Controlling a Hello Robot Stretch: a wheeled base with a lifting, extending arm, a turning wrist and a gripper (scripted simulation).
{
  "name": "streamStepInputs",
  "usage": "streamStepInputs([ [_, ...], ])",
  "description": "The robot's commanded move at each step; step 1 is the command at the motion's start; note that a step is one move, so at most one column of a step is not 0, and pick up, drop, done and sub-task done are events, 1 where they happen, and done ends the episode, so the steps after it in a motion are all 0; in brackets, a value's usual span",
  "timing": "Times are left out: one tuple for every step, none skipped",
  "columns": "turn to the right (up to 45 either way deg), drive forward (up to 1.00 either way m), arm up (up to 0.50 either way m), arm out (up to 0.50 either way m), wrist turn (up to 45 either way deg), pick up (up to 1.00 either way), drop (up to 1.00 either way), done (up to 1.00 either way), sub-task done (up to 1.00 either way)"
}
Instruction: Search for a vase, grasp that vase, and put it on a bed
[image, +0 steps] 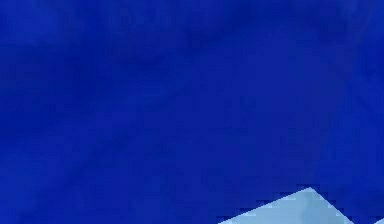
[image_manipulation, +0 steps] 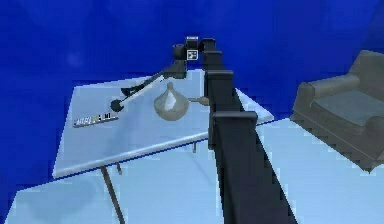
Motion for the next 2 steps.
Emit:
streamStepInputs([
  [0.0, 0.0, 0.0, 0.0, 45.0, 0.0, 0.0, 0.0, 0.0],
  [0.0, 0.0, 0.0, 0.0, 21.0, 0.0, 0.0, 0.0, 0.0],
])
